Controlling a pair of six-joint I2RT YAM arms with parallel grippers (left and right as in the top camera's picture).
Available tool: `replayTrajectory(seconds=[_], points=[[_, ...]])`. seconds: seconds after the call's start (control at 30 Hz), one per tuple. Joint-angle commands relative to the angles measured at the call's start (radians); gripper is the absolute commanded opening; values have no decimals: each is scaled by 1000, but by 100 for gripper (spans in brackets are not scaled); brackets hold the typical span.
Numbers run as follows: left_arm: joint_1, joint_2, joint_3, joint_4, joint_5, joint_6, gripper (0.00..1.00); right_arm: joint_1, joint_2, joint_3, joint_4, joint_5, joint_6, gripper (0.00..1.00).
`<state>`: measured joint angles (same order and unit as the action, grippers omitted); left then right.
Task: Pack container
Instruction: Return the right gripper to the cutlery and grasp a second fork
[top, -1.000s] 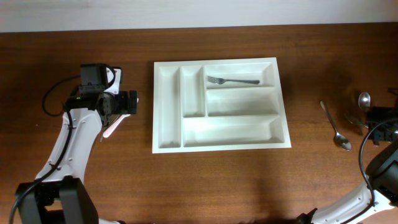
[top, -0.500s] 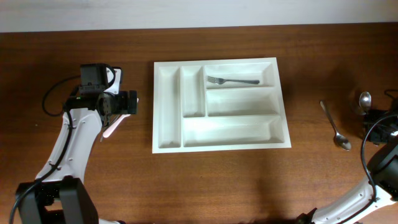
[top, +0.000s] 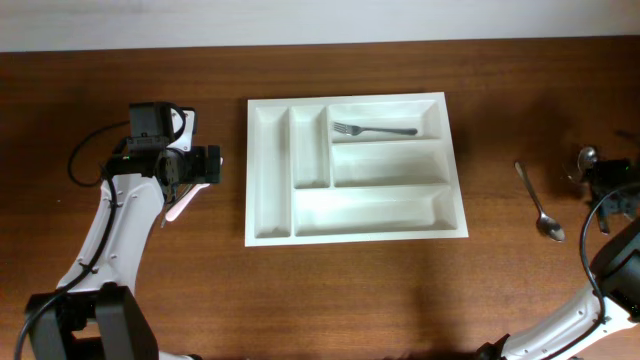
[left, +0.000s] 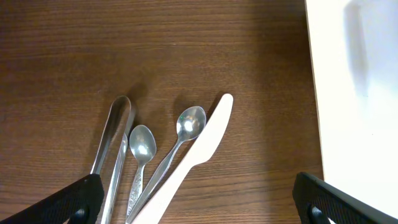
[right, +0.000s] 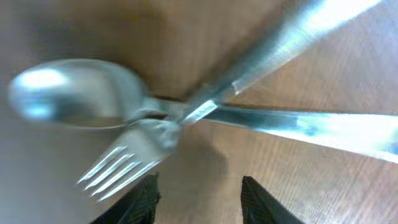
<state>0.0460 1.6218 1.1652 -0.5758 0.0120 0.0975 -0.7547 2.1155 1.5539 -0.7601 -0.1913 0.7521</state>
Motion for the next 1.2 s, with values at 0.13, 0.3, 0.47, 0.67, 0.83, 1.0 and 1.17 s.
replayTrajectory(seconds=[0.13, 0.3, 0.47, 0.67, 0.83, 1.0, 1.17], points=[[-4, 11, 19, 2, 8, 9, 99, -11, -39, 165, -99, 0, -76, 49], [-4, 11, 19, 2, 8, 9, 99, -12, -25, 162, -100, 60, 37, 51], [-4, 11, 19, 2, 8, 9, 99, -13, 5, 161, -95, 136, 43, 54], [-4, 11, 19, 2, 8, 9, 99, -13, 50, 161, -90, 148, 43, 54], [-4, 11, 19, 2, 8, 9, 99, -13, 82, 157, -111, 152, 54, 54], [-4, 11, 19, 2, 8, 9, 99, -18, 116, 157, -108, 159, 77, 54], [-4, 11, 19, 2, 8, 9, 99, -30, 121, 157, -97, 171, 77, 54]])
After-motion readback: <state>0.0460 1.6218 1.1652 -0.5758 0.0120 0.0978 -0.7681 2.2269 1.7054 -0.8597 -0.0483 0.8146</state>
